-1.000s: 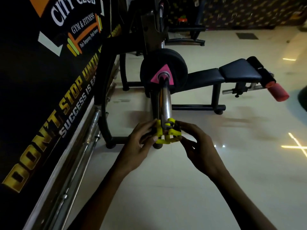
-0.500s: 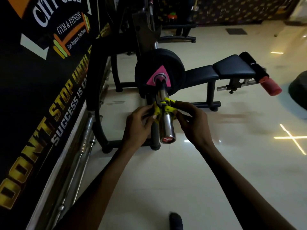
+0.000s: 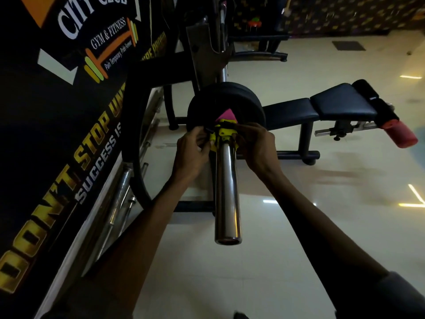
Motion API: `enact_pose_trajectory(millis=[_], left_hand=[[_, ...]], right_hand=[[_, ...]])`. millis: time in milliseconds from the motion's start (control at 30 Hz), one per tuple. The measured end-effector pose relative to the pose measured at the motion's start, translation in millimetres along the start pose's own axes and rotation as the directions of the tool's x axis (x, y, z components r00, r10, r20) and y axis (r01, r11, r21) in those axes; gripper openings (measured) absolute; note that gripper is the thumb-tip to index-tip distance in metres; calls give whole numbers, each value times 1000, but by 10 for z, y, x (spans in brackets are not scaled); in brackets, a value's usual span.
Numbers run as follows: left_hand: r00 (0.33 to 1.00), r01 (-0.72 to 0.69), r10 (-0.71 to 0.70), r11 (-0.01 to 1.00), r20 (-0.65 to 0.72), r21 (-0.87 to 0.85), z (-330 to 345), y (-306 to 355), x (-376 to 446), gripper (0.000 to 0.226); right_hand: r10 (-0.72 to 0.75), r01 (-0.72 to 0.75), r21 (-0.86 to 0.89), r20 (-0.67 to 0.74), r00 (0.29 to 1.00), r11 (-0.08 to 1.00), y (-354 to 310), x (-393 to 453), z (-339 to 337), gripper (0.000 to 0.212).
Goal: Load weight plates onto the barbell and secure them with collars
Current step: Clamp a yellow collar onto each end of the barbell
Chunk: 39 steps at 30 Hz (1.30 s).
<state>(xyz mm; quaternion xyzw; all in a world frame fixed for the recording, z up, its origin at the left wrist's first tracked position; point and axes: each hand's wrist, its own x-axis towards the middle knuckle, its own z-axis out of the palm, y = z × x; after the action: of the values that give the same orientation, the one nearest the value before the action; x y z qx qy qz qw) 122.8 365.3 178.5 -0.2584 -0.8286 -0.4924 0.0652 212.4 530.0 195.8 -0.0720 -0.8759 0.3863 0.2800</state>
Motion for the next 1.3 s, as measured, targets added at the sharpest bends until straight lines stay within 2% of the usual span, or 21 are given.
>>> enact_pose_trajectory(millis=[133, 300, 400, 433, 500, 600, 733, 867, 967, 1167, 1300], left_hand=[[1000, -9, 9, 1000, -6, 5, 22, -15, 106, 41], [979, -204, 196, 964, 60, 171, 43, 101, 174, 54], [965, -258, 238, 938, 112, 229, 17, 159, 221, 59], [962, -268, 243, 931, 126, 247, 3, 167, 221, 58], [959, -276, 244, 924, 146, 265, -23, 169, 225, 57], [954, -290, 258, 920, 151, 263, -40, 185, 229, 54], [967, -247, 223, 939, 122, 239, -63, 160, 226, 50], [990, -115, 100, 979, 95, 168, -64, 96, 177, 31], [990, -119, 104, 977, 95, 176, -65, 91, 170, 24], [989, -147, 139, 973, 55, 179, -28, 86, 127, 23], [992, -125, 119, 977, 44, 175, -38, 119, 93, 24]], right_hand=[[-22, 23, -21, 19, 1000, 1000, 57, 113, 21, 29], [-29, 29, 3, 21, 999, 1000, 110, 153, 4, 29], [-42, 42, 49, 3, 999, 998, 87, 156, -3, 39], [-79, 79, 25, 13, 997, 997, 75, 163, -6, 49], [-171, 183, -136, 99, 980, 974, 69, 176, -8, 70], [-238, 307, -334, 232, 943, 891, 61, 226, -29, 81], [-248, 329, -345, 258, 934, 879, 50, 266, -57, 69], [-212, 258, -313, 173, 962, 914, 59, 179, -27, 58], [-222, 244, -314, 105, 969, 918, 89, 141, -9, 47], [-206, 219, -315, 74, 976, 924, 151, 129, 23, 32], [-180, 194, -297, 75, 981, 935, 133, 141, 35, 31]])
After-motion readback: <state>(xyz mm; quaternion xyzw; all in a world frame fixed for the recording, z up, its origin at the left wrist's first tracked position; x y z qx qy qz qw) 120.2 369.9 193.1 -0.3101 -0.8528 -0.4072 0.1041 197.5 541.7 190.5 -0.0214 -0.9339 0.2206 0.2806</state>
